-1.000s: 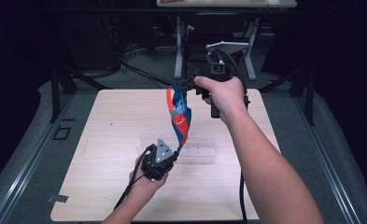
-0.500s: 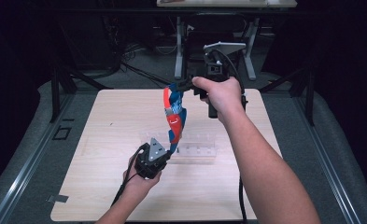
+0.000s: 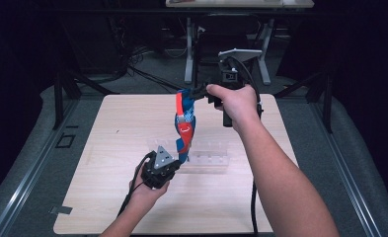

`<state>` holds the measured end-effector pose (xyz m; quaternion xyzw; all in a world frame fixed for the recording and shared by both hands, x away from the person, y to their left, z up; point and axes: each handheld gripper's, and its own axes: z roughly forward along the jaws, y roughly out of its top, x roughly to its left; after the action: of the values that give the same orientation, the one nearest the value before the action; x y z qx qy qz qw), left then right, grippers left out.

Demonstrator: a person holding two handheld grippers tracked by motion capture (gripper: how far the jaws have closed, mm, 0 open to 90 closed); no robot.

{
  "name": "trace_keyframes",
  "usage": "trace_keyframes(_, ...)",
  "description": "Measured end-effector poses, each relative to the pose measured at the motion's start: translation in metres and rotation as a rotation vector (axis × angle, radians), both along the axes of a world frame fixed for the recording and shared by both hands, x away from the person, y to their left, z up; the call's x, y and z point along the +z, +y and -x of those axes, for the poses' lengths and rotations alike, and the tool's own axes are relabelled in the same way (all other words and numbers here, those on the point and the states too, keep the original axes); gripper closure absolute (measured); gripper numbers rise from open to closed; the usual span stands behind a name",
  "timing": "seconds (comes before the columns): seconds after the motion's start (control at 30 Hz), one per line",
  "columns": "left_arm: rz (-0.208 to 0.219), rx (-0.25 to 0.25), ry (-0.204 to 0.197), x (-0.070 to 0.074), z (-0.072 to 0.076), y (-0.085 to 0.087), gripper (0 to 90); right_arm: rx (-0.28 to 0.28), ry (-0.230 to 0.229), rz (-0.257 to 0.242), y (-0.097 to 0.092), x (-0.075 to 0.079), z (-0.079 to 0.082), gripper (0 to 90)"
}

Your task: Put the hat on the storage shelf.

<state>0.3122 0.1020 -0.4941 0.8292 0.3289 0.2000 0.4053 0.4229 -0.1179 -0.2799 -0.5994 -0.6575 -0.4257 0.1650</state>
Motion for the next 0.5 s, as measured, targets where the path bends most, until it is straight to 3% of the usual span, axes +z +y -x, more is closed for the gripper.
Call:
trace_keyframes(0.27, 0.012, 0.018, 0.009, -0.004, 0.000, 0.011, 88.4, 0.005, 0.006, 0.011, 0.000, -0.004, 0.000, 89.6)
trace_keyframes(0.37, 0.033, 0.026, 0.029, -0.008, -0.001, 0.016, 88.3, 0.012, 0.013, 0.020, 0.005, -0.010, -0.002, 89.6)
trace_keyframes(0.5, 0.026, 0.033, 0.046, -0.013, -0.003, 0.019, 88.0, 0.015, 0.018, 0.021, 0.008, -0.014, -0.002, 89.7)
